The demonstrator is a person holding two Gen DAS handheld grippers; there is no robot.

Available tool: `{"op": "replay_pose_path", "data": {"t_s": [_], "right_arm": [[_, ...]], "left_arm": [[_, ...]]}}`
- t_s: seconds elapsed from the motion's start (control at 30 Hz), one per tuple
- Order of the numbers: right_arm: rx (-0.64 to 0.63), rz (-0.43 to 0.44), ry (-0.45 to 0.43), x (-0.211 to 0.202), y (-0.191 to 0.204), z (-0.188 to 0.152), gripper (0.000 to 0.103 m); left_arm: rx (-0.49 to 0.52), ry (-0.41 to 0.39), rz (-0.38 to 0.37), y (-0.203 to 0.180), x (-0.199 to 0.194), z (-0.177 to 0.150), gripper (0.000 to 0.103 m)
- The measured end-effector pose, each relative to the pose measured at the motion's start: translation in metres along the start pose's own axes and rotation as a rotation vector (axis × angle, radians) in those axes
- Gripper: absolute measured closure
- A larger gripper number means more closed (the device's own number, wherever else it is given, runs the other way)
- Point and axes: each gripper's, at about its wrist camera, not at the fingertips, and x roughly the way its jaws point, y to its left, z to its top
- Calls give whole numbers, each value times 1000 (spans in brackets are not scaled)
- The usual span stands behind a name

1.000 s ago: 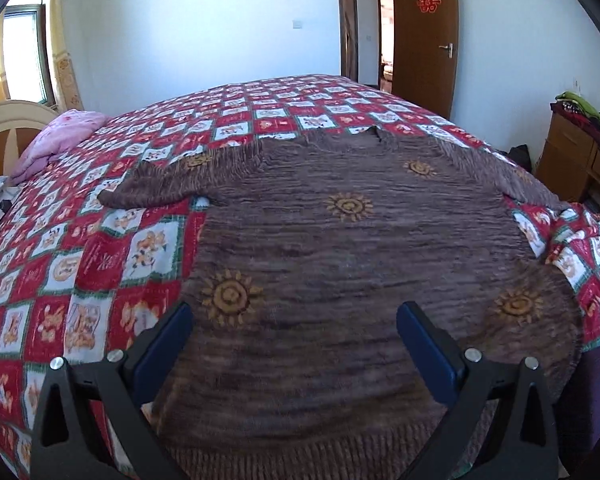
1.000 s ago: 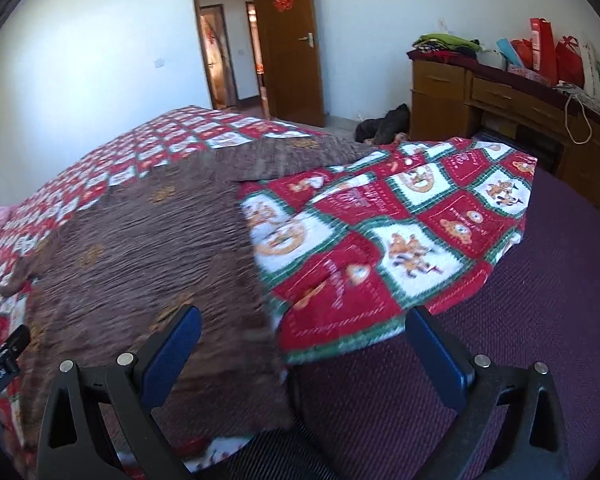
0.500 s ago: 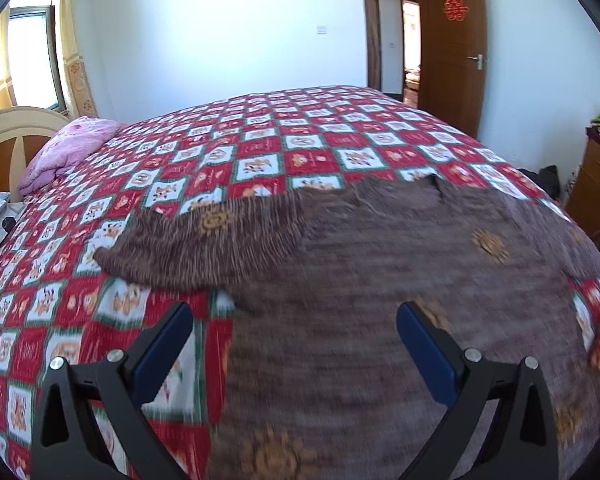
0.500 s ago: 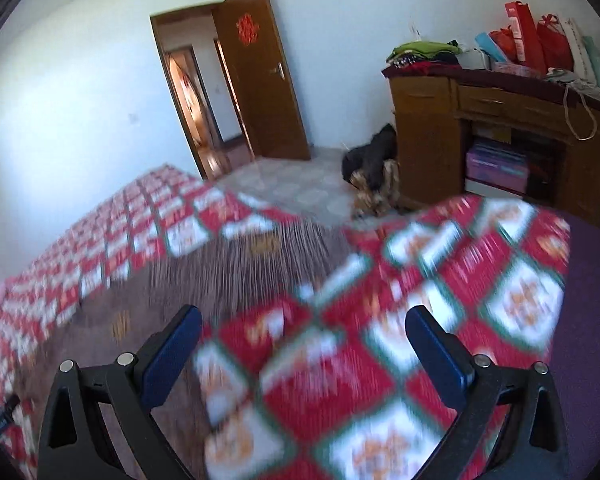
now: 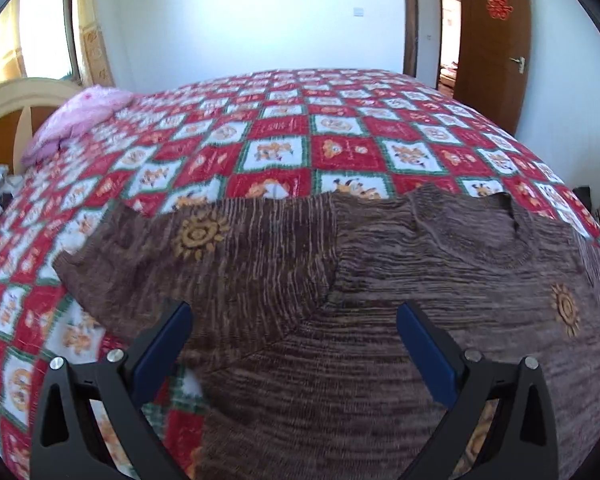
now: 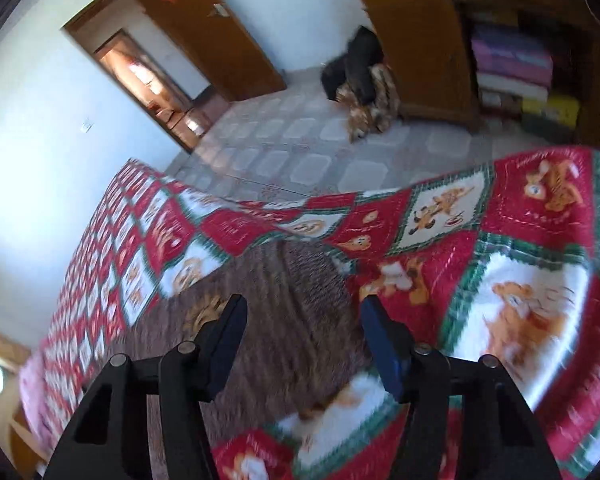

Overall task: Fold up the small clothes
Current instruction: 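Move both tools down toward the sweater, right tool toward its sleeve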

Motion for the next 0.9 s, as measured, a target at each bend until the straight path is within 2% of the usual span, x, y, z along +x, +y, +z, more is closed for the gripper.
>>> {"op": "replay_pose_path", "data": {"t_s": [0.17, 0.57, 0.7, 0.87, 0.9], "right_arm": [[-58, -9, 37, 19, 7, 2, 42], [-159, -109, 53, 39, 22, 3, 42], [-206, -173, 46, 43, 25, -1, 54], [-251, -201, 24, 42, 31, -6, 62], [-267, -213, 18, 41, 34, -7, 66]], "left_arm": [[-18, 56, 18, -3, 19, -6, 0], [3, 64, 60, -10, 26, -8, 0], [23, 60, 77, -14, 26, -9, 0], [36, 59, 87, -16, 27, -9, 0], [34, 60, 85, -15, 28, -9, 0]]}}
